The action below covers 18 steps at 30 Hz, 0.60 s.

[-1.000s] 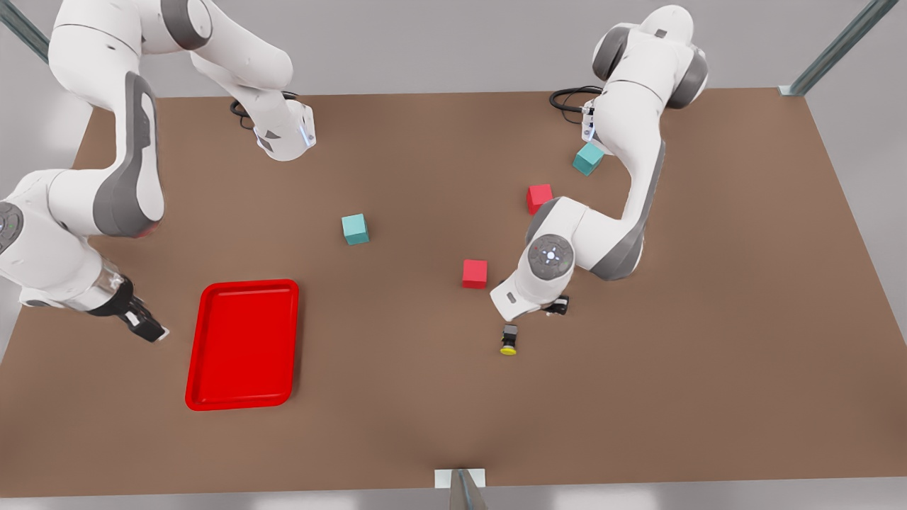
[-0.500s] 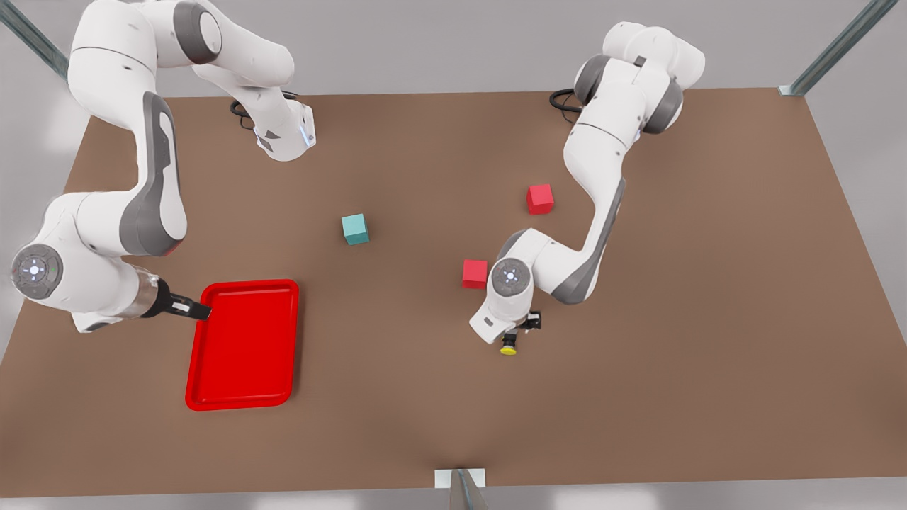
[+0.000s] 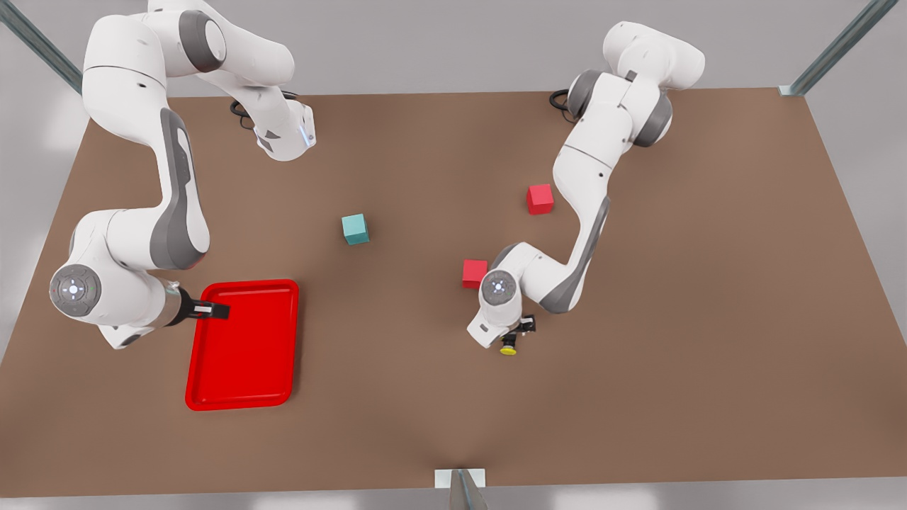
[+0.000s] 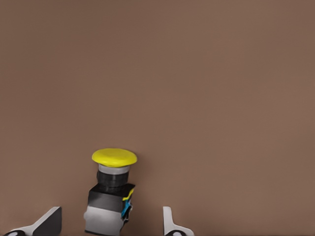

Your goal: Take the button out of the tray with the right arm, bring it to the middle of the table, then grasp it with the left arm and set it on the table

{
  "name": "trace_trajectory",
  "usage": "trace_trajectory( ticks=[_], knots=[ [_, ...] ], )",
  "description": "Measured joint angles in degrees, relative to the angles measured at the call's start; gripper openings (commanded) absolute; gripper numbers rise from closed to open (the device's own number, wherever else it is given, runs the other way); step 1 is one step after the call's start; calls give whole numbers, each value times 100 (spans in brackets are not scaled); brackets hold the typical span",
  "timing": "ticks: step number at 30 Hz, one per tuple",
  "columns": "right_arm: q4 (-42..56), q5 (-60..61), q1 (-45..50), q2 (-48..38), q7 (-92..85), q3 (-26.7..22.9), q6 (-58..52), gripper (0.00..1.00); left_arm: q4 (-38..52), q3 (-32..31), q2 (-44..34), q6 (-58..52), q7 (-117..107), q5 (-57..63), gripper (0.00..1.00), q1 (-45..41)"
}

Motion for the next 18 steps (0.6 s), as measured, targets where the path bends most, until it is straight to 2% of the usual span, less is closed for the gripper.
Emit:
trace_trajectory(
  ticks=[6, 18],
  knots=[
    [61, 14, 3, -3, -205, 0, 6, 100, -67, -17, 11, 140, -69, -397, 100, 61],
    [60, 31, -11, 28, -456, 0, 24, 100, -150, -16, 106, 351, 24, -464, 100, 97]
  ],
)
